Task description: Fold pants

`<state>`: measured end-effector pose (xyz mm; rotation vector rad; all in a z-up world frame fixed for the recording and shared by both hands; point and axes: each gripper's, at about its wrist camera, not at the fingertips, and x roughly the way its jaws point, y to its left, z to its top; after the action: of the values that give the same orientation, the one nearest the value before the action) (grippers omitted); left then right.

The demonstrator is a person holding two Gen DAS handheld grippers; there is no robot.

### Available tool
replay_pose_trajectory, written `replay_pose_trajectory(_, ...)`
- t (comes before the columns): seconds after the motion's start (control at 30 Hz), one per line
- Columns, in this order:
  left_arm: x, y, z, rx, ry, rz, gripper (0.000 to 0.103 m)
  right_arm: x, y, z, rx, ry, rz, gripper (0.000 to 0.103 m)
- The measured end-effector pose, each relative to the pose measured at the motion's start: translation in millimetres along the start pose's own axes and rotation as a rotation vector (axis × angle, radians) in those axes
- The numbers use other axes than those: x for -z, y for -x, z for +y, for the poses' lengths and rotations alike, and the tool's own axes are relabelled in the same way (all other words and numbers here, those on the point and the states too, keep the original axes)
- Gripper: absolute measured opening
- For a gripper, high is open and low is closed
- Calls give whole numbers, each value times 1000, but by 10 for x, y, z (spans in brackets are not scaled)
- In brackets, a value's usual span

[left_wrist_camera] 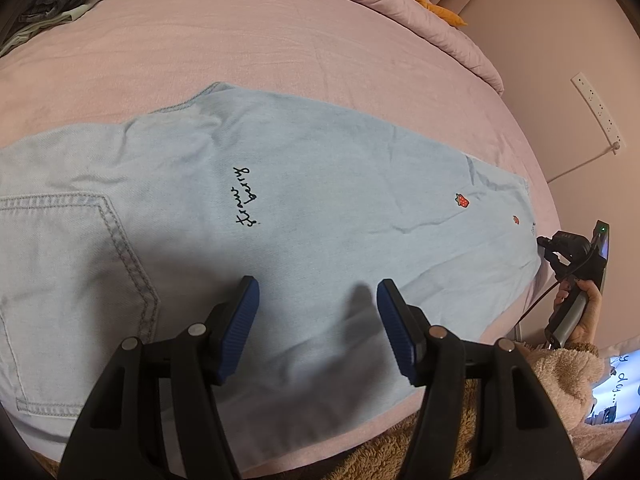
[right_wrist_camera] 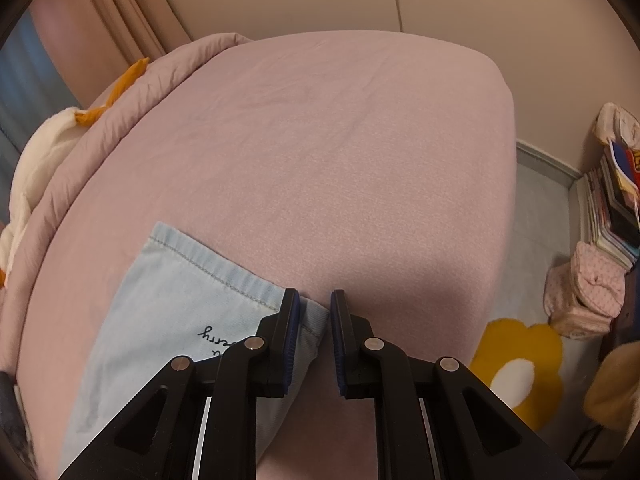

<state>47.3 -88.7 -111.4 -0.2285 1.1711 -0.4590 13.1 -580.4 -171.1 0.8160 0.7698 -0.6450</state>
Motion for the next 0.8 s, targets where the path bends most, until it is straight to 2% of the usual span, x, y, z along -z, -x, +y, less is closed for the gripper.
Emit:
replay_pose_trajectory(0.27,2,-4,-9,0,1,-2,63,-14,0,-6,4,0,2,15)
replay_pose_trajectory(0.33,1,-6,-12,-2,0,0,63,-13,10,-8,14,-2,2,25)
replay_pose_trajectory(0.43,-10,-2,-26,-3,-1,7,63,-5,21,-3,-14,-6,13,50)
replay_pose_trajectory(0.47,-17,1,-27,-2,2,8,63,-3,29,6,-25,-7,19,56)
replay_pose_trajectory(0.67,-12,2,-6,12,10,3,63,17,84,49,-14,14,34,59)
replay_pose_trajectory(0.8,-6,-3,-17,8,1,0,65,6,114,-10,-4,-2,25,67)
